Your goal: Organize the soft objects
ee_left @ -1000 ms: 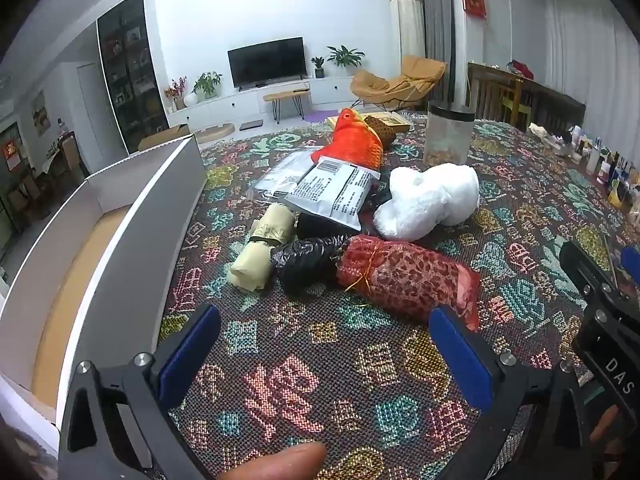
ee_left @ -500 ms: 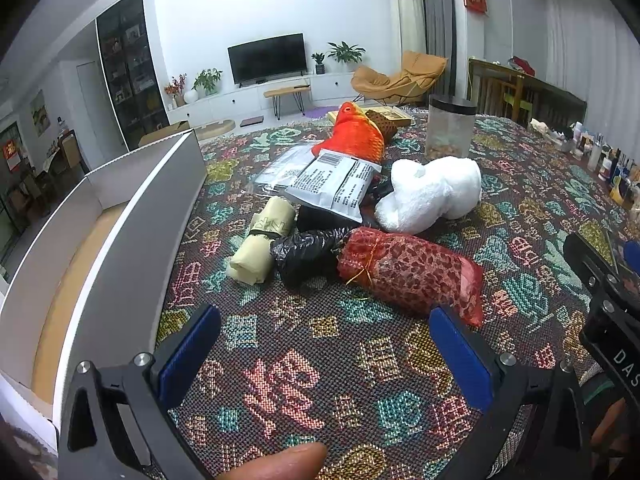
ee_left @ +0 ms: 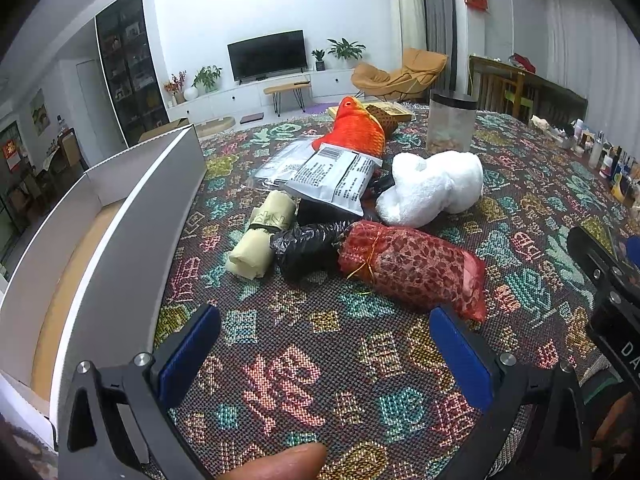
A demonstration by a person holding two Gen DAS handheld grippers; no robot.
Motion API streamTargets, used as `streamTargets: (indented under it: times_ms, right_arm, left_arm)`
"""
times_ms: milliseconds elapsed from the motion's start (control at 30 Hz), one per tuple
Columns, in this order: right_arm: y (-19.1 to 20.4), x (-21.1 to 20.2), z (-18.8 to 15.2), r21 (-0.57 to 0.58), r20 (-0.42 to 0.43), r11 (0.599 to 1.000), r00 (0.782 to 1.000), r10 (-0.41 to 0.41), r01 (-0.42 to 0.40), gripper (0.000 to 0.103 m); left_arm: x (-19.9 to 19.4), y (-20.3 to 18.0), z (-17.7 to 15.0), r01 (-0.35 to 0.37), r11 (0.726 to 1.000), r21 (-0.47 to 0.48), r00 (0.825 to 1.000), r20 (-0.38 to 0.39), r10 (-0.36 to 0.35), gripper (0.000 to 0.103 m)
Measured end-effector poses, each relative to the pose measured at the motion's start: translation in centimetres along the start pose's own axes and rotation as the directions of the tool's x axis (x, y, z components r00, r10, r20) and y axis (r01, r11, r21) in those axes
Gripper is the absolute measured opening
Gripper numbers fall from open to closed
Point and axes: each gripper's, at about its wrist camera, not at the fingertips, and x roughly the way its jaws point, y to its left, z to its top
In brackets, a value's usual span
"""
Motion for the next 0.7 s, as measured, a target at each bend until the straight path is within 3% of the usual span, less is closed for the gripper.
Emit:
streamTargets:
  times_ms: [367, 700]
  right_arm:
    - [-0.05, 0.08, -0.22, 0.007, -0.009, 1.0, 1.0, 0.006, -0.006, 0.096]
    - [-0.34, 0.24, -0.05, 0.017, -0.028, 1.0, 1.0, 0.013, -0.012, 0.096]
  left_arm:
    - [0.29, 0.04, -0.26, 0.049, 0.997, -0.054, 0.999, 0.008, -0.048, 0.103]
    - [0.64, -0.15, -0.76, 0.045, 0.998, -0.038, 0.999, -0.008, -0.045, 0.103]
